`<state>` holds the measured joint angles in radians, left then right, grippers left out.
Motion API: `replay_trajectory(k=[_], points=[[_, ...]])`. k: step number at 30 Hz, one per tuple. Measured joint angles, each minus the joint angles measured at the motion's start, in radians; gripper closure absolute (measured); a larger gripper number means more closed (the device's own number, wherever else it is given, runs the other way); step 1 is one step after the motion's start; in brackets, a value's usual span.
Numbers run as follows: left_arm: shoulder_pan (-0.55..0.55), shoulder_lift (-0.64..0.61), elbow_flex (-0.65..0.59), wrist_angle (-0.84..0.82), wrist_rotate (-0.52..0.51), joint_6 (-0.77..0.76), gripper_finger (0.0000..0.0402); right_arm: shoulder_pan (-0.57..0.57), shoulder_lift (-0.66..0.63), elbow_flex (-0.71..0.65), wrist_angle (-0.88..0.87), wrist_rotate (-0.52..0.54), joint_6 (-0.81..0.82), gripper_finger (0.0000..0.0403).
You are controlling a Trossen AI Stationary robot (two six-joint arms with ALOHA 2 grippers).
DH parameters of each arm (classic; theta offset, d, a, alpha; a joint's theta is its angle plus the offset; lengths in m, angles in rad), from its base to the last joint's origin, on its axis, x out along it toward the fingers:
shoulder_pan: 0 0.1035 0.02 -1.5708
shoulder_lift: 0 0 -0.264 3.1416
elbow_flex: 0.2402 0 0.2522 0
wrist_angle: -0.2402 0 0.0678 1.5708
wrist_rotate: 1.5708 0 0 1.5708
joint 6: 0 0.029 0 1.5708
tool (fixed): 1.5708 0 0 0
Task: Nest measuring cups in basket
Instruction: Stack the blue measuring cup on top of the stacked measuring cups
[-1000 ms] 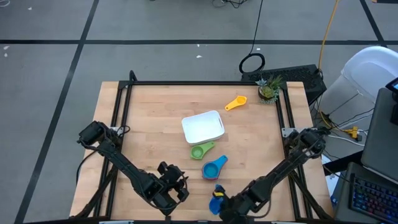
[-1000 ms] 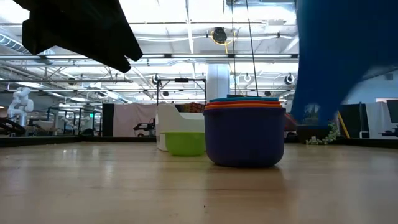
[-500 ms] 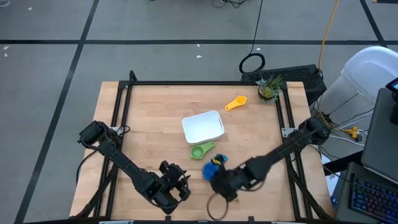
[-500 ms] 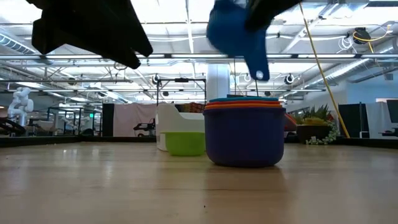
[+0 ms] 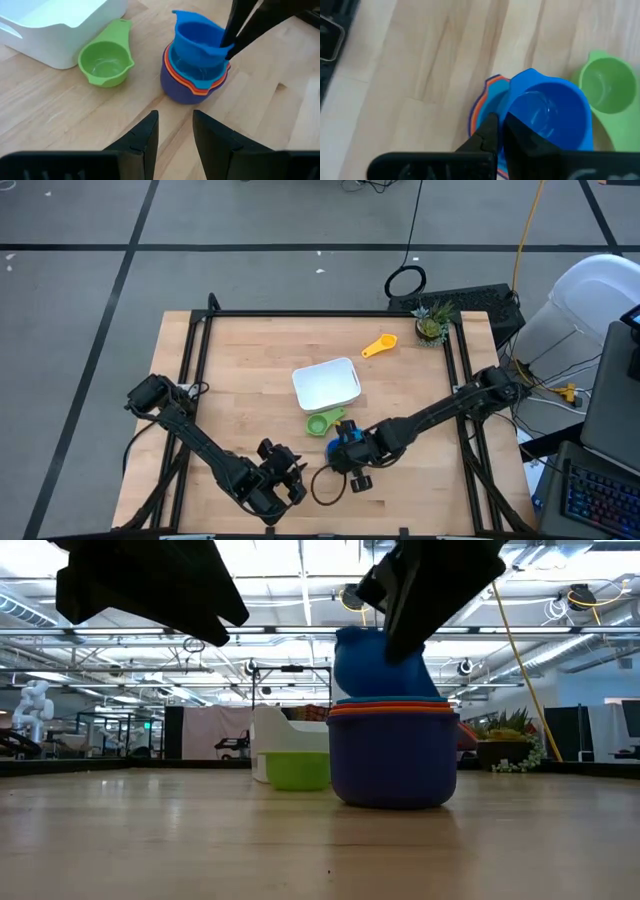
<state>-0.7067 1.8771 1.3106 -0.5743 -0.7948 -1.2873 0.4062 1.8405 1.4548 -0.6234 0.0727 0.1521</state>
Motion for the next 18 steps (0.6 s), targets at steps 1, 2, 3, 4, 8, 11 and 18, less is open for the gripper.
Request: replay_trajectory(k=[1, 2, 3, 4, 8, 11, 18], points=[[0.0, 0.0, 0.0, 0.0, 0.0, 0.0, 0.0279, -0.001, 0.003, 0.0, 0.0, 0.0, 0.001, 0.0403], [0.0, 0.0, 0.0, 0.0, 0.0, 0.0, 0.0279, -0.001, 0.005, 0.0, -0.006, 0.001, 0.001, 0.0403], [0.0, 0.0, 0.0, 0.0, 0.0, 0.0, 0.0279, -0.001, 0.006, 0.0, -0.015, 0.0, 0.003, 0.0403], [0.0, 0.0, 0.0, 0.0, 0.0, 0.0, 0.0279, -0.001, 0.006, 0.0, -0.02, 0.001, 0.01, 0.0403], [0.0, 0.0, 0.0, 0.0, 0.0, 0.004, 0.0279, -0.001, 0.004, 0.0, -0.026, -0.004, 0.023, 0.0403], [0.0, 0.0, 0.0, 0.0, 0.0, 0.005, 0.0279, -0.001, 0.005, 0.0, -0.026, -0.026, 0.039, 0.0403], [0.0, 0.0, 0.0, 0.001, -0.001, 0.007, 0.0279, -0.001, 0.004, 0.0, -0.024, -0.052, 0.054, 0.0403]])
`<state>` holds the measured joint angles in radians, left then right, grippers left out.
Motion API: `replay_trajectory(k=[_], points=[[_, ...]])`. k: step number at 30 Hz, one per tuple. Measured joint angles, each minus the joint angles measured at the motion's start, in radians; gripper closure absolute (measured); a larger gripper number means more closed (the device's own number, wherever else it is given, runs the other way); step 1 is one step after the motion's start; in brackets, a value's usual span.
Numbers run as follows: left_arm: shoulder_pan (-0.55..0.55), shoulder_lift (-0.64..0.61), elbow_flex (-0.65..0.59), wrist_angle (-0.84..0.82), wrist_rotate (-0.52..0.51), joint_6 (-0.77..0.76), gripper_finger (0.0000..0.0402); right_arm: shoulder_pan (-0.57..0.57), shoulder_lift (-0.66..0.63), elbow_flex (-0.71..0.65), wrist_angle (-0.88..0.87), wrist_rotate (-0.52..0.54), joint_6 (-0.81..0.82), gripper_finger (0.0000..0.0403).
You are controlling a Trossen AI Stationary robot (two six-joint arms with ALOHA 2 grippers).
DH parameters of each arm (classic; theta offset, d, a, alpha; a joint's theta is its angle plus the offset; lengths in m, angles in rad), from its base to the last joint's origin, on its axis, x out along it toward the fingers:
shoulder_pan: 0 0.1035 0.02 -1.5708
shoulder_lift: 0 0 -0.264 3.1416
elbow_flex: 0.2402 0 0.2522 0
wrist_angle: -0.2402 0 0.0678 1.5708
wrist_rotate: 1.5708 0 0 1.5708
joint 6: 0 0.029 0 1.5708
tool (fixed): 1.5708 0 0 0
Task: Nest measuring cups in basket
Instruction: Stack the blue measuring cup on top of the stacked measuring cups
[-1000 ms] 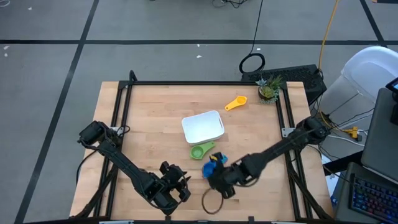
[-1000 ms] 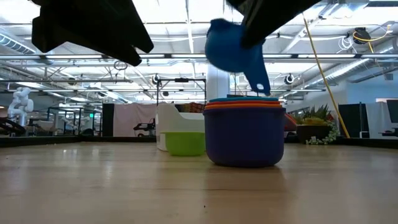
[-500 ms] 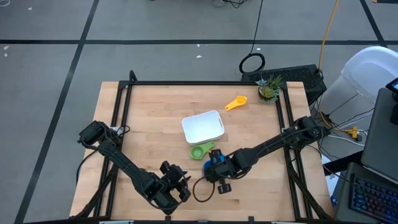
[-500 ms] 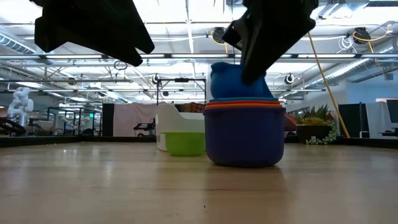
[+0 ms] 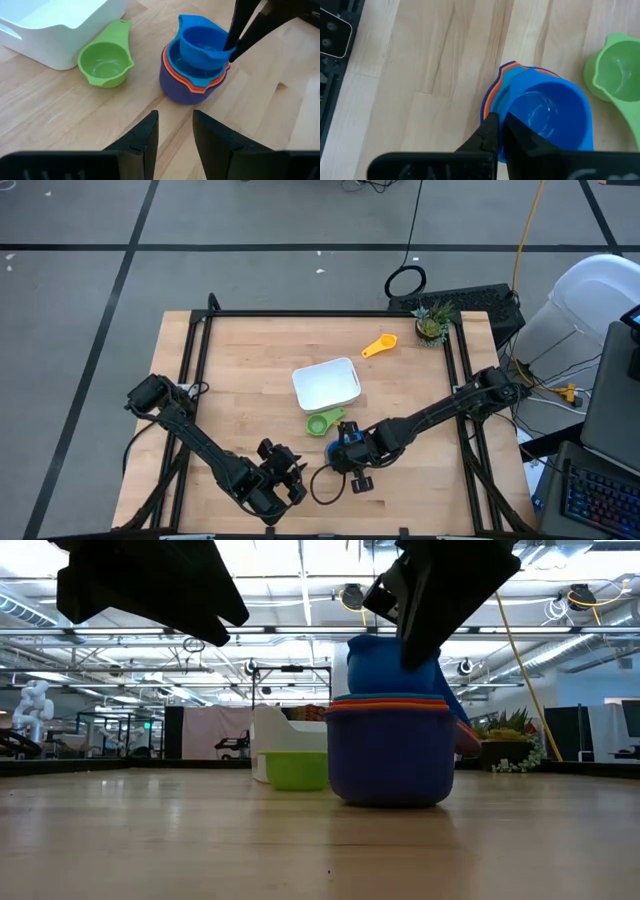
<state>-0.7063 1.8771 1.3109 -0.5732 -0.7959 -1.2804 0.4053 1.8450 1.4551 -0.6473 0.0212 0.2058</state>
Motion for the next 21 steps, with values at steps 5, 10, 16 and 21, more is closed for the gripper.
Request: replay_trajectory(k=[5, 10, 16, 21], points=[[0.0, 0.0, 0.0, 0.001, -0.007, 0.001, 0.0279, 0.0, 0.025, 0.0, 0.006, -0.011, 0.0, 0.0403], [0.0, 0.0, 0.0, 0.001, -0.009, 0.0, 0.0279, 0.0, 0.06, 0.003, 0.023, -0.026, -0.006, 0.0403], [0.0, 0.0, 0.0, 0.001, -0.009, 0.0, 0.0279, 0.0, 0.052, 0.002, 0.029, -0.018, -0.012, 0.0403], [0.0, 0.0, 0.0, 0.002, -0.009, 0.0, 0.0279, 0.0, 0.045, 0.001, 0.017, 0.004, -0.019, 0.0403]])
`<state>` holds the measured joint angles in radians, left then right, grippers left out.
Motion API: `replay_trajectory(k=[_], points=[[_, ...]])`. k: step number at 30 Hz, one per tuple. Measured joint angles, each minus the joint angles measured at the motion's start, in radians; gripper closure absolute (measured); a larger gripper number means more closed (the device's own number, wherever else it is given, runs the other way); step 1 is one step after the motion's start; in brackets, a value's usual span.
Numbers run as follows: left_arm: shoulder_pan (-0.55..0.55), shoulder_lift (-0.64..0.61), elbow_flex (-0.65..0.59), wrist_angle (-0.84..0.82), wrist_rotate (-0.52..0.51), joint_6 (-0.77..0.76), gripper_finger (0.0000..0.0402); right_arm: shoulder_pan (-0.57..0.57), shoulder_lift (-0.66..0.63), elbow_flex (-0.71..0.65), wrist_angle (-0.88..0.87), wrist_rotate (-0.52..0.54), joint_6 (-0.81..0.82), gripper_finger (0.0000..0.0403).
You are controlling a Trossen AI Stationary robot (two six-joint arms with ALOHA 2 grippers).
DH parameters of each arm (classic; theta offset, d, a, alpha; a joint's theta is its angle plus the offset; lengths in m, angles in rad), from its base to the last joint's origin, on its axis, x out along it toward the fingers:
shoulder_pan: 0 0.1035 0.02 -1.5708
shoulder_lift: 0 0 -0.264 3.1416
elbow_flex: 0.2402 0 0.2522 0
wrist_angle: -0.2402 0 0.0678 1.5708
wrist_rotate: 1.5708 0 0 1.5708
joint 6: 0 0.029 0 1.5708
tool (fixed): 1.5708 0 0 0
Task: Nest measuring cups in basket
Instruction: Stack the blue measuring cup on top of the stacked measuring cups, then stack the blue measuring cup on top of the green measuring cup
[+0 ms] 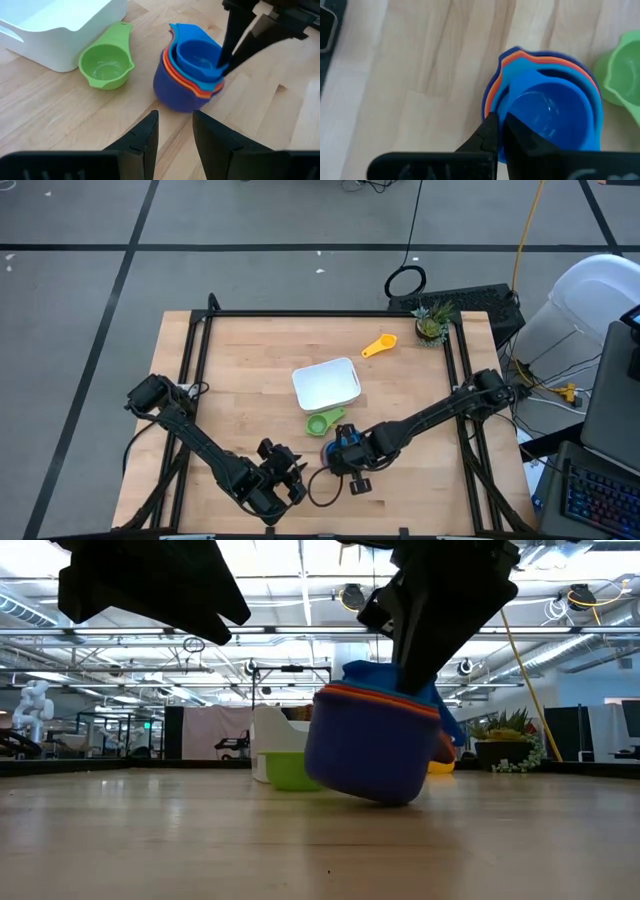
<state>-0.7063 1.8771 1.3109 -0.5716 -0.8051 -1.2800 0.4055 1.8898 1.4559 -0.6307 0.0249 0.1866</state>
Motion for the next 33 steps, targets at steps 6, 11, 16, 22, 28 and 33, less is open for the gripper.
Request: replay_trajectory(k=[6, 11, 16, 22, 28, 33], points=[[0.0, 0.0, 0.0, 0.001, 0.0, 0.001, 0.0279, 0.001, -0.037, 0.008, -0.039, 0.031, -0.012, 0.0403], [0.0, 0.0, 0.0, 0.0, 0.0, 0.003, 0.0279, 0.002, -0.065, 0.033, -0.054, 0.034, -0.012, 0.0403], [0.0, 0.0, 0.0, 0.0, -0.001, 0.003, 0.0279, 0.002, -0.069, 0.052, -0.065, 0.081, -0.049, 0.0403], [0.0, 0.0, 0.0, 0.0, -0.001, 0.003, 0.0279, -0.026, -0.069, 0.099, -0.04, 0.106, -0.097, 0.0403], [0.001, 0.0, 0.0, -0.003, -0.003, 0.014, 0.0279, -0.06, -0.07, 0.121, -0.021, 0.103, -0.129, 0.0403], [0.001, 0.0, 0.0, -0.002, -0.008, 0.015, 0.0279, -0.098, -0.053, 0.121, -0.006, 0.104, -0.162, 0.0403]])
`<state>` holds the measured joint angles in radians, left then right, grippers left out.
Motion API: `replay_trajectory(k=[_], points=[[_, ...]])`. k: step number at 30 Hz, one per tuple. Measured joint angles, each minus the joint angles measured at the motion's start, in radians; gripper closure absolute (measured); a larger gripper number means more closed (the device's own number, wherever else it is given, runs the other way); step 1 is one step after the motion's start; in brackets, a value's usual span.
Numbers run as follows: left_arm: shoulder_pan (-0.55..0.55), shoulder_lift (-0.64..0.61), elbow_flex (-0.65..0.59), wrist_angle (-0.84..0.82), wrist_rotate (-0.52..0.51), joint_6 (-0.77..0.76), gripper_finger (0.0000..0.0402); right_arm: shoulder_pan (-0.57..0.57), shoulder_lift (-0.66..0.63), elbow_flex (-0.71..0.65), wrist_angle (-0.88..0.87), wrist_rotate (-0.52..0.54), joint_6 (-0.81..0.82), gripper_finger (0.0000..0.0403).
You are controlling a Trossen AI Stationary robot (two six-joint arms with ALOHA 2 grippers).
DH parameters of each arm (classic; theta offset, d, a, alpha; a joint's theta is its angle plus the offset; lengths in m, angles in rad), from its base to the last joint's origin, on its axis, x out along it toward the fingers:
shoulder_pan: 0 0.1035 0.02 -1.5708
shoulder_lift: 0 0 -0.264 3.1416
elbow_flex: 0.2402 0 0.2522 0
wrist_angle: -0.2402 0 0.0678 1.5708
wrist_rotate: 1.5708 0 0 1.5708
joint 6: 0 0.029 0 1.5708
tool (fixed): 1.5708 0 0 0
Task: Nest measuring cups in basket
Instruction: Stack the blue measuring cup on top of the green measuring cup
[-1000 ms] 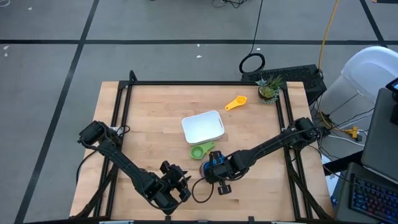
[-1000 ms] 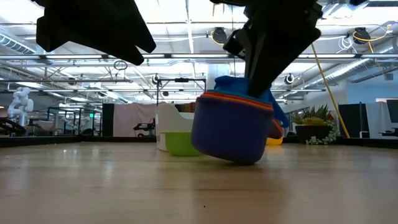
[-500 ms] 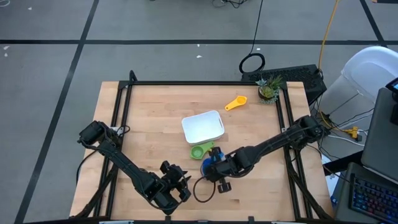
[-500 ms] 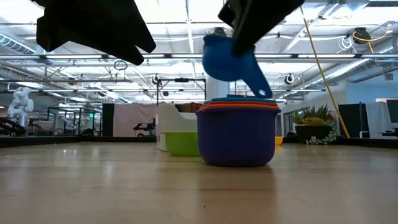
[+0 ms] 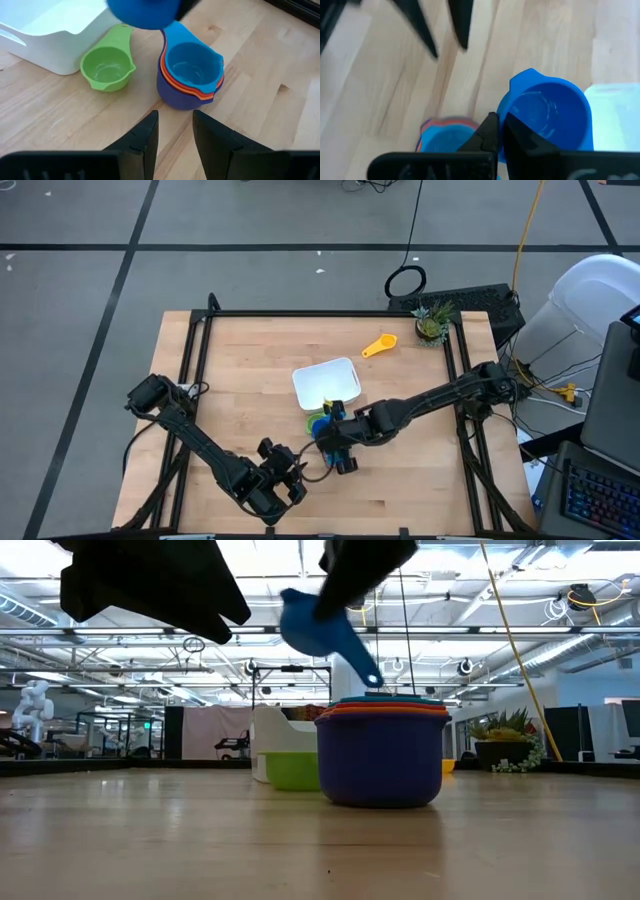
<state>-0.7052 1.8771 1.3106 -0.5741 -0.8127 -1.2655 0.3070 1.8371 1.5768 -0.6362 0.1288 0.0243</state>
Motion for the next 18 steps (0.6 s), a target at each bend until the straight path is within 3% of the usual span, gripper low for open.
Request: replay_trajectory(k=[18], points=[[-0.044, 0.001, 0.0, -0.064, -0.025, -0.019, 0.0279, -0.09, 0.15, 0.0, 0.041, -0.105, 0.004, 0.0403]])
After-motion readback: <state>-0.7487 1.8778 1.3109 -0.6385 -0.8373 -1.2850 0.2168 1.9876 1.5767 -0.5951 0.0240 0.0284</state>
